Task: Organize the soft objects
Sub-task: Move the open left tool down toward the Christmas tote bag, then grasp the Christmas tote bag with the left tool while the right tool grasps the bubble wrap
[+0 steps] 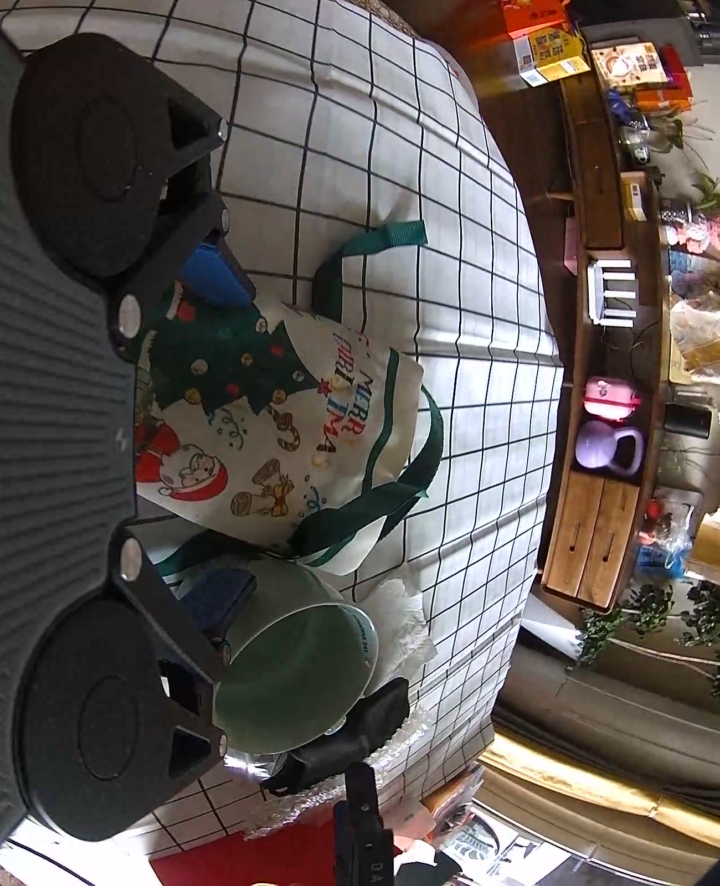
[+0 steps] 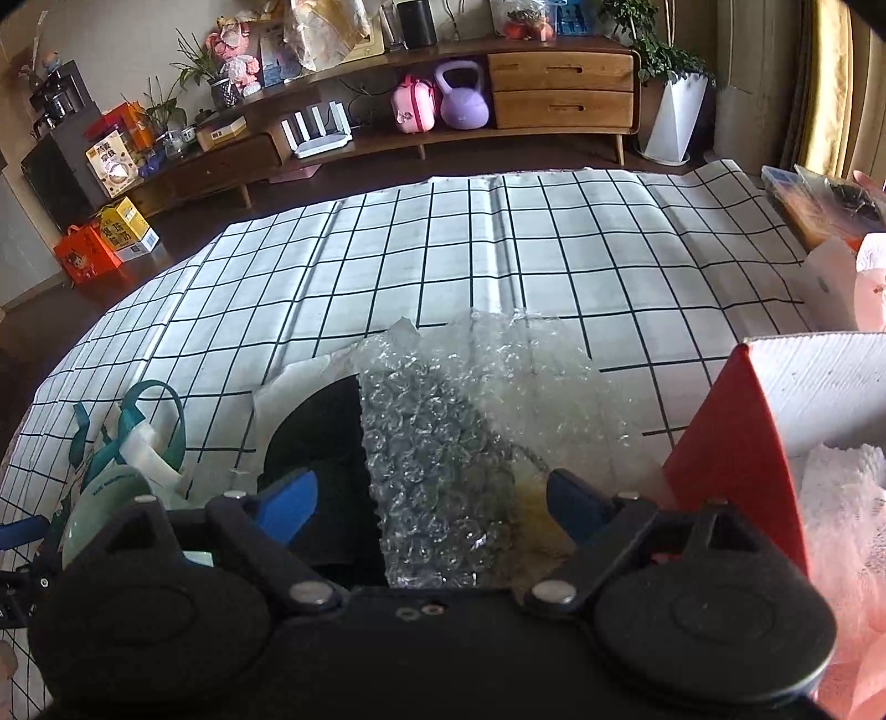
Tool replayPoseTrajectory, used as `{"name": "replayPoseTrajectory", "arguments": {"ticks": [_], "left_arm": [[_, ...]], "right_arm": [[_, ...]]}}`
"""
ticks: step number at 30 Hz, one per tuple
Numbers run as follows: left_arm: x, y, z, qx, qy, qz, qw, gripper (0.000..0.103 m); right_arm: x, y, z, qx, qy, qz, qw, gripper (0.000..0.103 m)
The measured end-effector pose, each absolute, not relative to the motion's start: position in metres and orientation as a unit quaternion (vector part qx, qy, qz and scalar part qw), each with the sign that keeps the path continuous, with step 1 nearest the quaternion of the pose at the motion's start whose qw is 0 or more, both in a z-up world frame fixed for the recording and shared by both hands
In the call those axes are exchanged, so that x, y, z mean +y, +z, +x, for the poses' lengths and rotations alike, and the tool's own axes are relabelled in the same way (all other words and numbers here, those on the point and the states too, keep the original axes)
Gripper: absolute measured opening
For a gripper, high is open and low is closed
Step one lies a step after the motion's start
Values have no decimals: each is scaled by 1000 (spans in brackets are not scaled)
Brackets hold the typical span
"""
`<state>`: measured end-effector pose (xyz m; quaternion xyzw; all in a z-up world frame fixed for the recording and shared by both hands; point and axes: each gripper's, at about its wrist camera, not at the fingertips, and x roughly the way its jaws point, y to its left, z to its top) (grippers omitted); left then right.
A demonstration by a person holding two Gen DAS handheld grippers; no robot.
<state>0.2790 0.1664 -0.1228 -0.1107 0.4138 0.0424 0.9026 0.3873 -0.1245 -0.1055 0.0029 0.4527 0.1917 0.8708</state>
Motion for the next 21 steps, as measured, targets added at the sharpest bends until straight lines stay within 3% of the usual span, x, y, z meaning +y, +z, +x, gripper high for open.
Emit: {"name": "replayPoseTrajectory", "arguments": {"ticks": [9,11,18,21], "left_arm": [[163,-134,291,417,46,-85,904,97],[163,-135,290,417,55,-80,904,81],[164,-132,287,410,61,-81,907,48],[164,-126,284,404,58,-91,908,34]], "right_arm": [[-126,-117,389,460,191,25,867,74],[-128,-116,389,458,187,29,868,67],[-137,-112,386,453,176,37,873,48],[-138,-109,383,449,169,33,877,33]]}}
